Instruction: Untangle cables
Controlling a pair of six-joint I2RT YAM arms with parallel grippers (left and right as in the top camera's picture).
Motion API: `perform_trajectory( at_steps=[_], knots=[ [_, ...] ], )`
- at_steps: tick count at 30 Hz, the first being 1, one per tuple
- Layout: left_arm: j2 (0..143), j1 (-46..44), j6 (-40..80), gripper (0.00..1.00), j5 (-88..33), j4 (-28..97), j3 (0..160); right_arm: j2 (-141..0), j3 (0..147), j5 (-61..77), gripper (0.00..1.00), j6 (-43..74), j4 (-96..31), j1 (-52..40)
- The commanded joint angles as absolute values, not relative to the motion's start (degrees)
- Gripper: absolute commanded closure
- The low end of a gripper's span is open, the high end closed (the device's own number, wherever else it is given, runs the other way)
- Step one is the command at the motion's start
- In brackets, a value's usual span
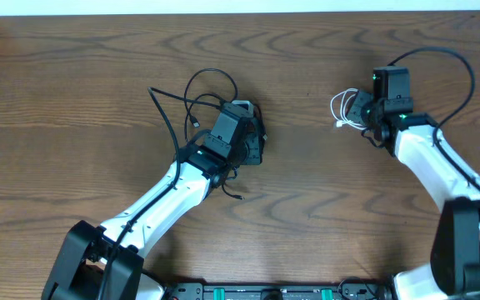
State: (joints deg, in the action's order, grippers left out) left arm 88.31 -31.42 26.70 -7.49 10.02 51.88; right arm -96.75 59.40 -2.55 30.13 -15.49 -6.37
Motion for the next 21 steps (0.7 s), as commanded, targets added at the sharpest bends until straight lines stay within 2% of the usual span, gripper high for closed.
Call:
perform_trajectory(
  at_steps=[1, 3, 6, 10, 13, 16, 21],
  knots=[
    [87.9, -31.6, 25.7, 0.92, -6.8, 10.2, 51.7, -100.5, 59.2, -4.2, 0.37, 28.4, -14.5, -6.1],
    [87.9, -31.6, 25.7, 0.92, -6.8, 10.2, 51.7, -102.2, 59.2, -4.6, 0.2, 28.0, -13.5, -6.2],
    [87.9, -31.6, 25.7, 0.92, -6.8, 10.3, 51.7, -104.3, 59.2, -9.4, 0.09, 31.9, -13.3, -6.2],
    [87.9, -31.6, 25.7, 0.92, -6.8, 10.3, 51.7, -105.5, 59.2, -13.5, 0.06, 39.0, -15.2, -6.0],
    [87.9, -31.6, 25.7, 0.92, -6.8, 10.2, 51.7, -106.4, 59.2, -15.3, 0.01, 39.4, -15.2, -6.1],
    [87.9, -31.6, 25.7, 0.92, -6.8, 10.2, 51.7, -108.0, 59.2, -20.6, 0.01, 43.8, -15.7, -6.2],
    [87.9, -31.6, 25.7, 0.92, -6.8, 10.2, 51.7, -111.0, 59.2, -20.3, 0.01, 47.4, -12.1, -5.8]
  ],
)
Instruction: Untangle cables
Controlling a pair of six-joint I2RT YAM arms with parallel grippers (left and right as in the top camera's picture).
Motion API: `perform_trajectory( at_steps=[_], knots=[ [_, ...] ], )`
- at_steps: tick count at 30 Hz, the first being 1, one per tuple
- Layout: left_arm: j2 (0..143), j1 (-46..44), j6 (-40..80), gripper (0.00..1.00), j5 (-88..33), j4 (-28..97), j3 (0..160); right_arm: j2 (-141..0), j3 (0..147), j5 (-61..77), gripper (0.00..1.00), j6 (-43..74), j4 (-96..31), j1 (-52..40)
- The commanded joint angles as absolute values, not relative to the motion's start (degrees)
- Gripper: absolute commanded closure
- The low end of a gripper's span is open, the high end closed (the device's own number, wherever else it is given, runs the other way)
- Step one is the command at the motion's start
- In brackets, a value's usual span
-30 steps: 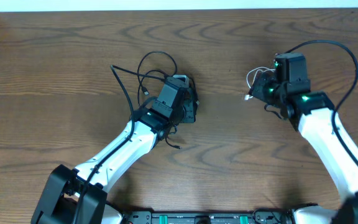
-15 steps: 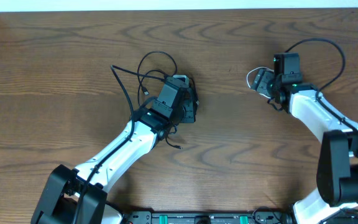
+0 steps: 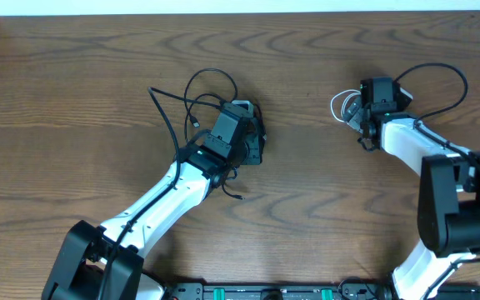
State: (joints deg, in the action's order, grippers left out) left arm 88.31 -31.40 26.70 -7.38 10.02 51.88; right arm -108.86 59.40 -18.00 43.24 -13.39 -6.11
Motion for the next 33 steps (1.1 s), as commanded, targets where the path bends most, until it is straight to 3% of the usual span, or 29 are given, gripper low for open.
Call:
perform_trajectory(
  at_steps=[1, 4, 5, 7, 8, 11, 16, 26, 33],
  knots=[
    [87.9, -31.6, 25.7, 0.92, -6.8, 10.2, 51.7, -111.9, 59.2, -19.7, 0.01, 47.3, -11.3, -5.8],
    [87.9, -31.6, 25.7, 0.92, -6.8, 10.2, 51.7, -114.1, 59.2, -19.1, 0.15, 47.3, -11.4, -5.8],
    [87.9, -31.6, 25.7, 0.92, -6.8, 10.2, 51.7, -115.0, 59.2, -18.9, 0.29, 47.1, -12.1, -5.8],
    [87.9, -31.6, 25.7, 0.92, -6.8, 10.2, 51.7, -116.3, 59.2, -18.9, 0.86, 47.1, -14.5, -5.8],
    [87.9, -31.6, 25.7, 0.92, -6.8, 10.2, 51.7, -116.6, 59.2, -18.8, 0.99, 47.2, -16.1, -5.7],
    [87.9, -31.6, 25.7, 0.92, -6.8, 10.3, 51.7, -116.9, 59.2, -19.5, 0.99, 47.3, -20.5, -4.4],
    [87.9, -31.6, 25.7, 0.92, -6.8, 10.3, 51.7, -116.9, 59.2, -25.3, 0.99, 44.1, -22.9, 5.7],
    [87.9, -31.6, 25.7, 0.93, -6.8, 10.3, 51.7, -116.9, 59.4, -24.9, 0.99, 19.6, -1.8, 29.8],
    [87.9, -31.6, 25.8, 0.92, -6.8, 10.2, 51.7, -116.9, 60.9, -21.8, 0.99, 14.0, 5.5, 42.9]
  ],
)
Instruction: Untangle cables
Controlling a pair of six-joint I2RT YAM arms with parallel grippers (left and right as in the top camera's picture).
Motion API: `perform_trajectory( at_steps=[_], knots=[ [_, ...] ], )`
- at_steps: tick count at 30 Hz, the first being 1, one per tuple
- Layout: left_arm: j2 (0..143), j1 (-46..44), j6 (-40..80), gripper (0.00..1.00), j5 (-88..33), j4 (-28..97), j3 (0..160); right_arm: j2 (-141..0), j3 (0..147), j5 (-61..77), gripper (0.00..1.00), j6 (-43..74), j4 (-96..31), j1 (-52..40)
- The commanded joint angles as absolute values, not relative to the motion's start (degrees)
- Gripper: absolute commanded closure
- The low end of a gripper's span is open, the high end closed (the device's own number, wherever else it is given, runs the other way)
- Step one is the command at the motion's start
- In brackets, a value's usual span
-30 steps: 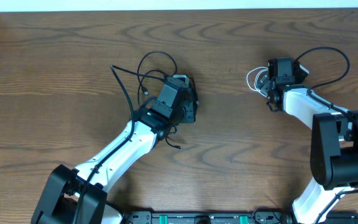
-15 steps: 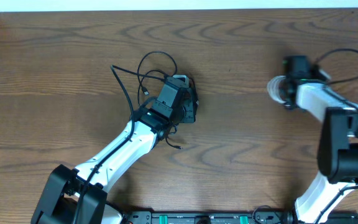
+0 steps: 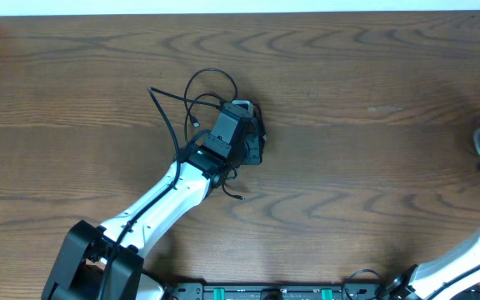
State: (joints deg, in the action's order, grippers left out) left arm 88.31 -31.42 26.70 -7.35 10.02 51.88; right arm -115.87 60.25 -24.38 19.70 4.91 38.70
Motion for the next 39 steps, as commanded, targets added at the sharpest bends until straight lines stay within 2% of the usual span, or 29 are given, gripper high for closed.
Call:
perform_trajectory(
  at_steps=[1, 5, 6, 7, 8, 13, 17, 21, 25, 33, 39],
  knots=[
    [87.9, -31.6, 25.8, 0.92, -6.8, 10.2, 51.7, -116.9, 61.8, -20.8, 0.99, 12.2, 5.4, 43.8],
    [87.9, -31.6, 25.8, 0.92, -6.8, 10.2, 51.7, -116.9, 68.1, -19.7, 0.97, 9.3, 0.8, 45.3],
    [87.9, -31.6, 25.8, 0.92, -6.8, 10.2, 51.7, -116.8, 70.0, -19.5, 0.81, 9.6, -1.5, 45.3],
    [87.9, -31.6, 25.8, 0.92, -6.8, 10.2, 51.7, -116.5, 74.0, -17.2, 0.19, 9.6, -6.9, 44.9],
    [87.9, -31.6, 25.8, 0.92, -6.8, 10.2, 51.7, -115.9, 76.5, -15.5, 0.01, 9.6, -10.6, 44.6],
    [87.9, -31.6, 25.8, 0.92, -6.8, 10.2, 51.7, -110.2, 85.3, -9.0, 0.01, 15.1, -24.2, 41.3],
    [87.9, -31.6, 25.7, 0.92, -6.8, 10.2, 51.7, -102.0, 86.1, -3.1, 0.01, 17.6, -31.9, 37.1],
    [87.9, -31.6, 25.7, 0.92, -6.8, 10.2, 51.7, -94.8, 86.0, 2.0, 0.01, 19.7, -40.7, 30.9],
    [87.9, -31.6, 25.7, 0.92, -6.8, 10.2, 51.7, -91.0, 85.3, 5.1, 0.01, 22.6, -49.1, 20.4],
    [87.9, -31.6, 25.7, 0.92, -6.8, 10.2, 51.7, -90.7, 85.3, 5.1, 0.01, 24.8, -55.3, 4.6],
    [87.9, -31.6, 25.7, 0.92, -6.8, 10.2, 51.7, -90.8, 85.3, 2.9, 0.01, 24.6, -58.2, -1.2]
  ],
)
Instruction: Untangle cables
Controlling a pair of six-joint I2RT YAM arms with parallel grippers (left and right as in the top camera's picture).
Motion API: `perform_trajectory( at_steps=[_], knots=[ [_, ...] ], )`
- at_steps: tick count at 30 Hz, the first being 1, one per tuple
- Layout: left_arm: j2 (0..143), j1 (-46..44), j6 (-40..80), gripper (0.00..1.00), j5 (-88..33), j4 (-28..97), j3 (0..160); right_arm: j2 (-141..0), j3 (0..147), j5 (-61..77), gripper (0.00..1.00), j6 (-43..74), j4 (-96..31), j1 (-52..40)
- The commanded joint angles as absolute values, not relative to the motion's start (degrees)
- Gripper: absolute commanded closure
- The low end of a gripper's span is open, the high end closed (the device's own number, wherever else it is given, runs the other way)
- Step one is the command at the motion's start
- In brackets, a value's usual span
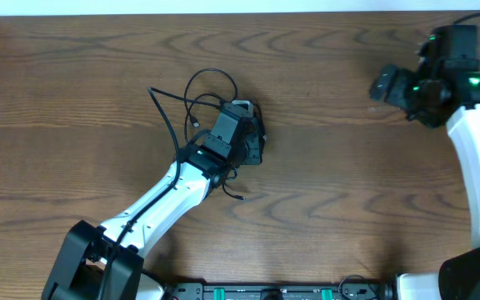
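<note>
A black cable lies in loops on the wooden table, left of centre. Another strand of it trails out below the wrist. My left gripper rests on the right side of that tangle, beside a small grey plug, and looks shut on the cable there. The wrist body hides its fingertips. Far off at the upper right, my right gripper hangs above bare table, pointing left with nothing seen in it. Its jaws are too dark and blurred to read. No white cable is in view.
The table's pale back edge runs along the top of the overhead view. The right arm's own black lead hangs at the right border. A black rail sits along the front edge.
My right arm was almost out of view at the right edge with a white loop. It is now at the upper right, reaching left, and the white loop is gone. The left arm has not moved.
At first my right gripper was at a small white cable coil right of centre, and it was still there, turned, a moment later. Then arm and coil were at the far right edge. Now the arm is back without the coil. My left gripper stayed on the black tangle throughout.
</note>
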State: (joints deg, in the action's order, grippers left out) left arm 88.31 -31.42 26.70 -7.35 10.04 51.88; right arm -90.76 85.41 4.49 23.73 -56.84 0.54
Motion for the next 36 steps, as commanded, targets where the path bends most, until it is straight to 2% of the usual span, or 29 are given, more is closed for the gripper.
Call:
perform_trajectory(
  at_steps=[1, 36],
  knots=[
    [87.9, -31.6, 25.7, 0.92, -6.8, 10.2, 51.7, -90.8, 85.3, 3.0, 0.01, 24.6, -58.3, -1.5],
    [87.9, -31.6, 25.7, 0.92, -8.6, 11.3, 51.7, -90.8, 85.3, 3.0, 0.01, 24.6, -60.2, -1.8]
  ],
)
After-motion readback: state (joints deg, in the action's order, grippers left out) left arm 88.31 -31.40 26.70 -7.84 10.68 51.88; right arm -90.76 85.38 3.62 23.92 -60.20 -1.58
